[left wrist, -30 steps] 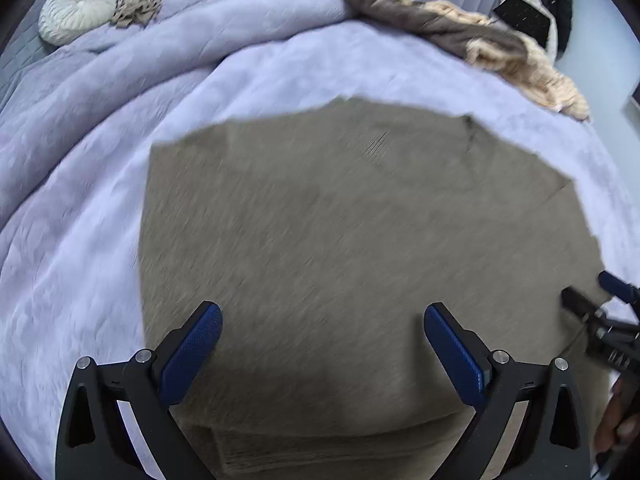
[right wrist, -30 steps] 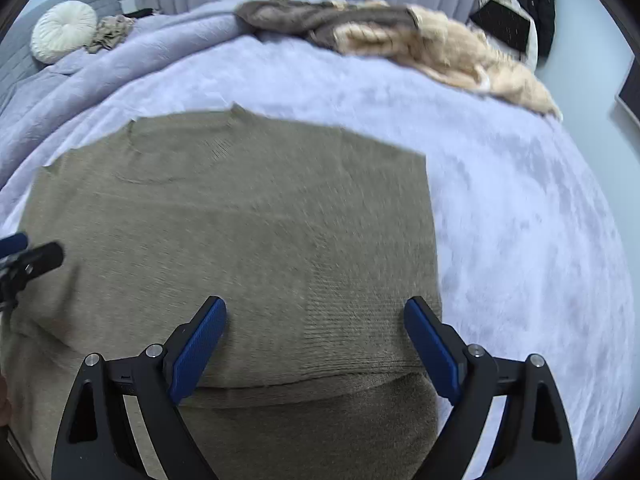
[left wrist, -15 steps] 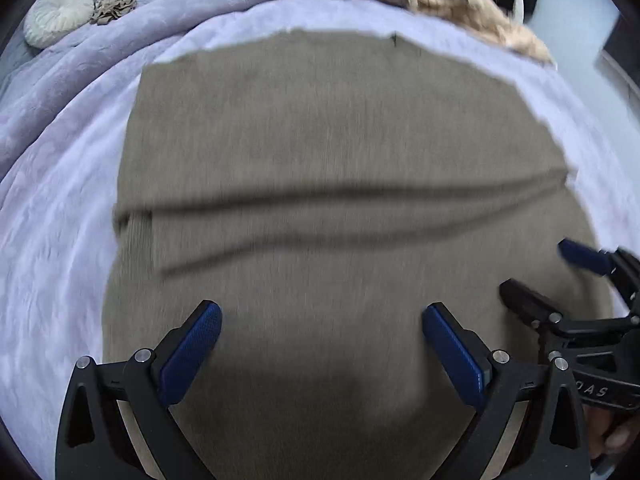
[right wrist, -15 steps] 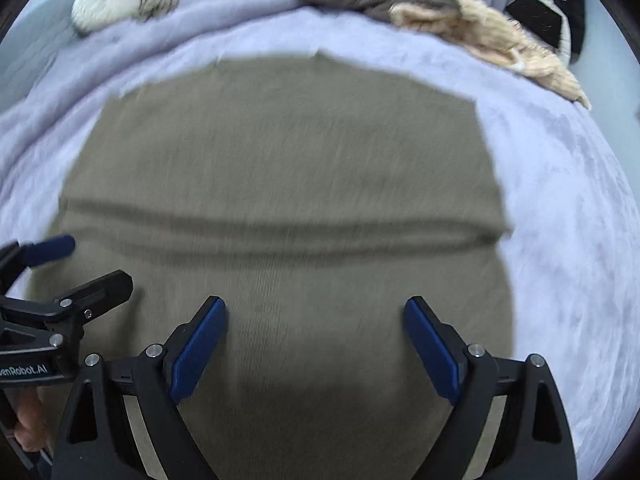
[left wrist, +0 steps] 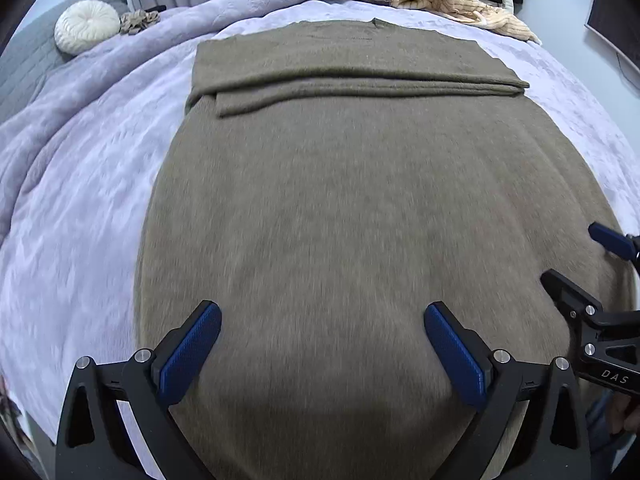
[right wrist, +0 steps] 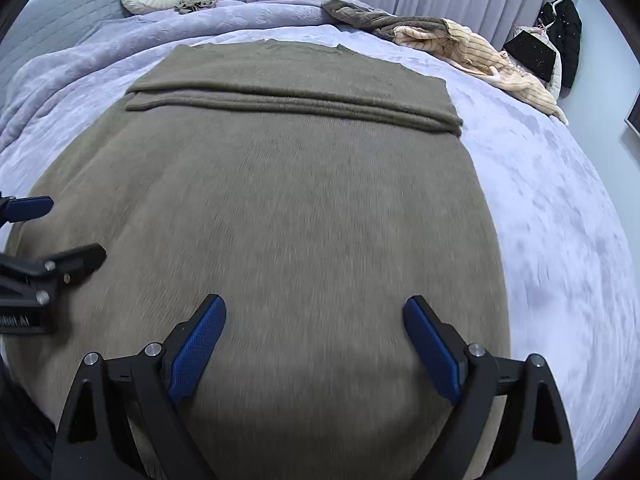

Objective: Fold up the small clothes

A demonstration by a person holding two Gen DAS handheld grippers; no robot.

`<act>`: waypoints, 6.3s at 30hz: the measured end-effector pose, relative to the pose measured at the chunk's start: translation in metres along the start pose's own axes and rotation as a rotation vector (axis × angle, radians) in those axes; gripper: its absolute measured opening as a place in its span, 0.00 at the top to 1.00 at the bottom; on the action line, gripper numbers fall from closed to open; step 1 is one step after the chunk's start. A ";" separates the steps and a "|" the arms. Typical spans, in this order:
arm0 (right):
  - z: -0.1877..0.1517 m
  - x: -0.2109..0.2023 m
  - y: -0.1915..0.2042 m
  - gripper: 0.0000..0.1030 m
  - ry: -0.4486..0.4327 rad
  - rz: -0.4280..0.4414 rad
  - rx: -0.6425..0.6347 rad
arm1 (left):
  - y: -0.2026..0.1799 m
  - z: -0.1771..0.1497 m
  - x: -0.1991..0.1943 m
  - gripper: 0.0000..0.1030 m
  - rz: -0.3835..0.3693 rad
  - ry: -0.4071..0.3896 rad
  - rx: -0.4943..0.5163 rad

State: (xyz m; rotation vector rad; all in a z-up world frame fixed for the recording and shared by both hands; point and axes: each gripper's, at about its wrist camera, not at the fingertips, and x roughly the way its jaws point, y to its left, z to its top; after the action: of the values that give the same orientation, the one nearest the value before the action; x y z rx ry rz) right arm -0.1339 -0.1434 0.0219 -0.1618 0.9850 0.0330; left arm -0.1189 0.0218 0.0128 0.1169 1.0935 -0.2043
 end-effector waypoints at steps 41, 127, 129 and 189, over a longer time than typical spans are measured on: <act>-0.096 -0.053 -0.068 0.52 -0.030 0.308 0.173 | 0.083 -0.097 -0.033 0.31 -0.434 0.012 -0.384; 0.191 0.031 -0.142 0.90 -0.015 0.318 0.412 | 0.113 0.195 0.001 0.88 -0.272 -0.035 -0.401; 0.196 0.034 -0.143 0.90 -0.015 0.320 0.417 | 0.113 0.199 0.003 0.88 -0.269 -0.034 -0.396; 0.256 0.126 -0.189 0.28 0.029 0.325 0.607 | 0.166 0.281 0.090 0.07 -0.374 0.066 -0.539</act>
State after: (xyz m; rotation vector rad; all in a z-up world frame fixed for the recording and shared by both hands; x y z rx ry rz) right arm 0.1665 -0.2969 0.0781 0.5561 1.0019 0.0281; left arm 0.2017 0.1191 0.0596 -0.5701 1.1968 -0.2339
